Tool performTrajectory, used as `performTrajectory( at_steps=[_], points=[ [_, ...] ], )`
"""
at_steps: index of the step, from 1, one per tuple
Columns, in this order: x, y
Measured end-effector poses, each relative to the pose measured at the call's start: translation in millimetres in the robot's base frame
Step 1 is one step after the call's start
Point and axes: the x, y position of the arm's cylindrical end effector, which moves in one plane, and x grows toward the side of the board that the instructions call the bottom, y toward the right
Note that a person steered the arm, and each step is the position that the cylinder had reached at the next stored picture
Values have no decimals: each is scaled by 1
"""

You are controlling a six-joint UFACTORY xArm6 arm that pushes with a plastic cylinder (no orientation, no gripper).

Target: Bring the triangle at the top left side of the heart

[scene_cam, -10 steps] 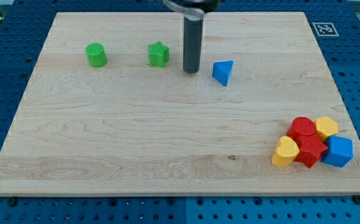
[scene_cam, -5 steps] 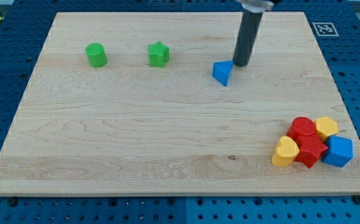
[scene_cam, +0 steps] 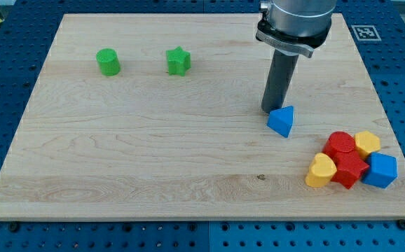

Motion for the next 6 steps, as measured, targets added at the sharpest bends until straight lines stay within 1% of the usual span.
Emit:
performTrajectory(
  at_steps=[1,2,4,6],
  points=[
    [12,8],
    [28,30],
    [30,37],
    [60,48]
  ],
)
